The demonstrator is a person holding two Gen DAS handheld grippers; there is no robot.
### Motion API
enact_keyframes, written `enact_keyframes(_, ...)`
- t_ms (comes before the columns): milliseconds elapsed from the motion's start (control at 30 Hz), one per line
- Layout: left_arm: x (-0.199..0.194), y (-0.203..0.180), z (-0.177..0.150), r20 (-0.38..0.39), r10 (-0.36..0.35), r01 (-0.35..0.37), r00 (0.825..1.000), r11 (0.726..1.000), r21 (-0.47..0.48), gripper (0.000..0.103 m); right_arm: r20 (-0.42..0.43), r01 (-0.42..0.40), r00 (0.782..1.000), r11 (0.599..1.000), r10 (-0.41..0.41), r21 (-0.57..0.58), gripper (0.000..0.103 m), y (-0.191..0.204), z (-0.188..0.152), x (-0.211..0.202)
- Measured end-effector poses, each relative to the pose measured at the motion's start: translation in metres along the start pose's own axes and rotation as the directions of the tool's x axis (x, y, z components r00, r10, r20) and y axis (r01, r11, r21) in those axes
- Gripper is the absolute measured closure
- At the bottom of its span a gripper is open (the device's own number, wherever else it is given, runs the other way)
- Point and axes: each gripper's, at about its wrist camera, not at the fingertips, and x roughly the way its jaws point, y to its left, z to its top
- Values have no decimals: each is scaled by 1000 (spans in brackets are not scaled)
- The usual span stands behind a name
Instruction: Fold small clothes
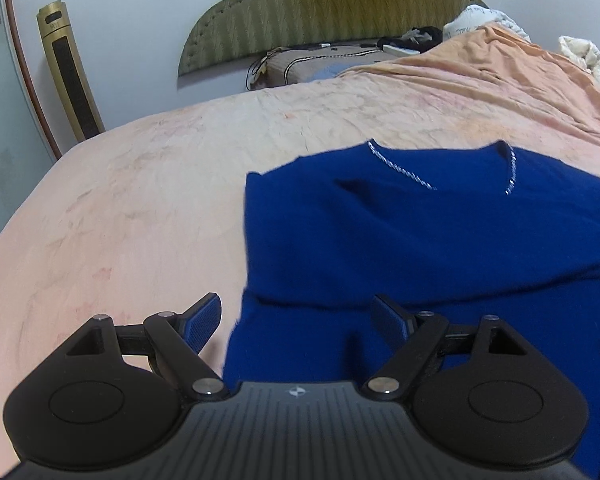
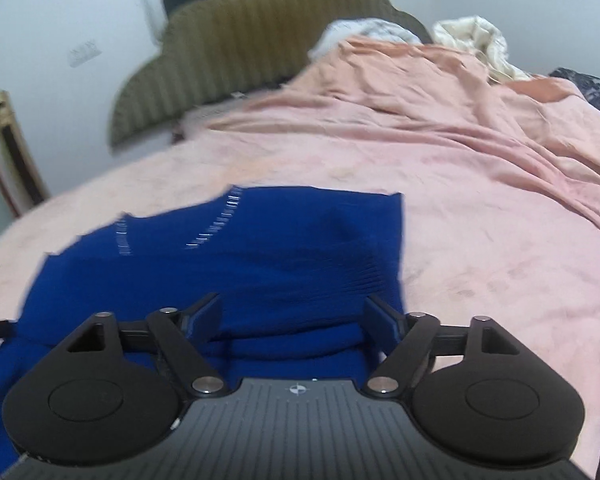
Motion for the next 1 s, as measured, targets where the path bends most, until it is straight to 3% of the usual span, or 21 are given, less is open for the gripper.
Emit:
enact_keyframes(300,-19,-5,-22,-27,6,-6,1000,1000,0,21,3,-56,998,997,56,-57,16,21,-26,-45)
enact_keyframes(500,-43,6,-47,50,82,-83,995,996,29,21,9,-54,998,996,55,-64,15,17,-50,-67)
enact_keyframes(600,-56,18,-69,97,163,-167,982,985,45,21,17,-23,1000,996,25,-84,14,12,-67,-75)
enact_keyframes(700,-63,26,-89,159,294,-307,943,950,61,21,-1,-42,999,998,42,-43,14,5,-85,-78)
enact_keyframes(733,-63,27,-93,161,302,-317,939,946,73,21,-3,-60,998,998,60,-28,14,4,-88,-78)
enact_keyframes(833,-66,33,-94,105,184,-188,977,981,35,21,21,-86,996,996,87,-35,14,13,-94,-83)
enact_keyframes(900,-69,31,-95,99,104,-105,990,994,9,20,37,-126,991,991,128,-53,13,20,-95,-85)
enact_keyframes(1000,-64,16,-100,117,176,-185,977,980,77,20,33,-120,992,989,123,-88,12,29,-97,-86)
